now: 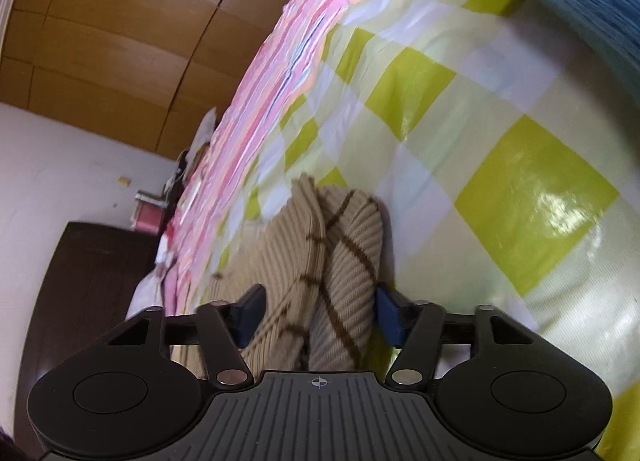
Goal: Fold small clothes
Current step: 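Lift the side edge and fold it over the sweater with the left gripper, then open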
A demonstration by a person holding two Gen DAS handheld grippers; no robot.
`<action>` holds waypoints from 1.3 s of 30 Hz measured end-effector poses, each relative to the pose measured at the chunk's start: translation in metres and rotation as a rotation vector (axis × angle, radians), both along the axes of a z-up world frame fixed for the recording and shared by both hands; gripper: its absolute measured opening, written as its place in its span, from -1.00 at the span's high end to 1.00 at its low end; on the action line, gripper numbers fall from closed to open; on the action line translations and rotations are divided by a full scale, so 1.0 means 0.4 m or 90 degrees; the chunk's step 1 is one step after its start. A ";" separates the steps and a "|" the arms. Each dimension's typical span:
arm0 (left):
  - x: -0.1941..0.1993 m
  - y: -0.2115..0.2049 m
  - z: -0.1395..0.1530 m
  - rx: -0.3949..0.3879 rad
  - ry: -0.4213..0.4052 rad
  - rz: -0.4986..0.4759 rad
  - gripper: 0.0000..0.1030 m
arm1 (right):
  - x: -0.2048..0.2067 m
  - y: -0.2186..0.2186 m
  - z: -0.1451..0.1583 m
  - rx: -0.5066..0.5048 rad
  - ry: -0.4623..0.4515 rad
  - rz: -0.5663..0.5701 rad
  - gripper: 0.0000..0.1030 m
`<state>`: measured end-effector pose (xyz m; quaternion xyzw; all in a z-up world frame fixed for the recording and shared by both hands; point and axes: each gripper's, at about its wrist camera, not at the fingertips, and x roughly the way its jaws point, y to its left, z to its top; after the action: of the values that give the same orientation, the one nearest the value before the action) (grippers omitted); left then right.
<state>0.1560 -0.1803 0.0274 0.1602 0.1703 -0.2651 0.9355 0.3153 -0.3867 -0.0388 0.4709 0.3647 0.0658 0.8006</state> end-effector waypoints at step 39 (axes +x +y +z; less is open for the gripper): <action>0.088 0.733 -0.042 -0.294 0.176 0.308 0.75 | 0.157 0.899 0.189 -0.393 -0.102 0.236 0.70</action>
<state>0.1913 0.1130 0.0105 -0.1374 0.2641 -0.0863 0.9507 0.3779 -0.0273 0.0366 0.1266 0.3827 0.1334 0.9054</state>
